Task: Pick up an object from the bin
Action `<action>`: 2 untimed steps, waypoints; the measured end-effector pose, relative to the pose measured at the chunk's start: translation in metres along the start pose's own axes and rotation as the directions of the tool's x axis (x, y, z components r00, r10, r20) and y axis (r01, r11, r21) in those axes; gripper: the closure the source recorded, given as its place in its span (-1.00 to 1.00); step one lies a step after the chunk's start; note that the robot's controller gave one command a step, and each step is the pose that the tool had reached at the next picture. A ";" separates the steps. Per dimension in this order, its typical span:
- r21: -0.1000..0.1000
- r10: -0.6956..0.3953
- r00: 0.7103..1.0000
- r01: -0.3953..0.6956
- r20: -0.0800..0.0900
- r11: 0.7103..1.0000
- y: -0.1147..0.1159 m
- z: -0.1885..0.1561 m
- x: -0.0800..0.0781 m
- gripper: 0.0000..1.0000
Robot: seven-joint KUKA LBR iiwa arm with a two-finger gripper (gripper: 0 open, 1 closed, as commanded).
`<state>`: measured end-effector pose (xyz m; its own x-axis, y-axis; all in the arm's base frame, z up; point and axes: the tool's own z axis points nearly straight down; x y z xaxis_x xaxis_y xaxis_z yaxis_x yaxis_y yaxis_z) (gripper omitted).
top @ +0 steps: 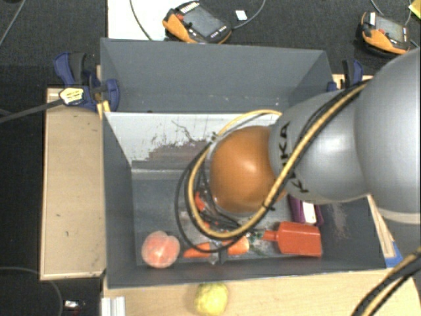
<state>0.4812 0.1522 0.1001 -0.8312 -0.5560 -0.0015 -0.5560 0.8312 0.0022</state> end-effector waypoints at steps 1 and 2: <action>0.012 -0.359 0.933 0.359 0.018 0.933 -0.018 0.030 0.015 -1.00; 0.001 -0.100 0.995 0.100 0.001 0.995 -0.056 0.030 0.039 1.00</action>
Offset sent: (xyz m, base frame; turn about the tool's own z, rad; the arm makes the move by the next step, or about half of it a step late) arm -0.0019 -0.0679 -0.0301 -0.1012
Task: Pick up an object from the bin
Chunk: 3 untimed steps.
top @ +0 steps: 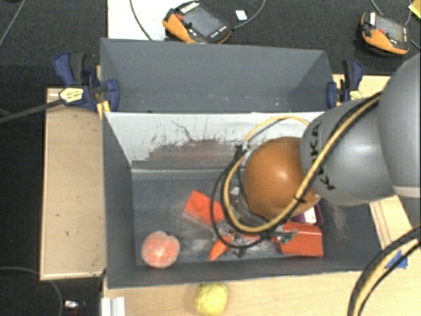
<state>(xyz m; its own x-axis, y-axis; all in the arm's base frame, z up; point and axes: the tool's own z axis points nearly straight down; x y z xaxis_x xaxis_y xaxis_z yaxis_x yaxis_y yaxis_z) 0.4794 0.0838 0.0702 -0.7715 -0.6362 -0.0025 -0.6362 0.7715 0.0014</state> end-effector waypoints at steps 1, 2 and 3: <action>0.000 0.001 1.000 -0.001 0.000 1.000 0.000 0.000 0.000 1.00; 0.000 0.003 1.000 -0.003 0.004 1.000 0.000 -0.006 -0.001 1.00; -0.002 0.003 1.000 -0.003 0.002 1.000 0.001 -0.020 0.000 1.00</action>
Offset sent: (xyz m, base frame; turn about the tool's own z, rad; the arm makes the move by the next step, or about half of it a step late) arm 0.0000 0.0002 0.0112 0.0002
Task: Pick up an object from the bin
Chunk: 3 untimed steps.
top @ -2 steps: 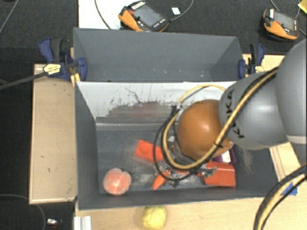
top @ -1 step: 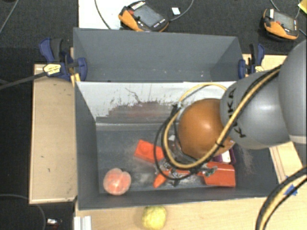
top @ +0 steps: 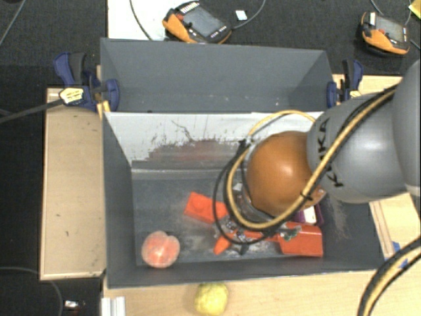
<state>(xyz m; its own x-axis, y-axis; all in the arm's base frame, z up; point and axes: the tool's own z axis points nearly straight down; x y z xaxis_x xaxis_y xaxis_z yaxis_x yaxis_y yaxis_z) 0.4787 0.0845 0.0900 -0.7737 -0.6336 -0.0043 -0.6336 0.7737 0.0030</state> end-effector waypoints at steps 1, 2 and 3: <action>0.002 0.003 1.000 -0.003 0.004 1.000 0.000 -0.017 -0.001 1.00; -0.004 0.003 1.000 -0.003 -0.004 1.000 0.001 -0.048 0.001 1.00; 0.002 0.004 1.000 -0.004 0.005 1.000 0.000 -0.092 -0.002 1.00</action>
Offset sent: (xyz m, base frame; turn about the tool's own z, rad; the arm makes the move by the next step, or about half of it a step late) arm 0.0010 0.0001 0.0969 0.0017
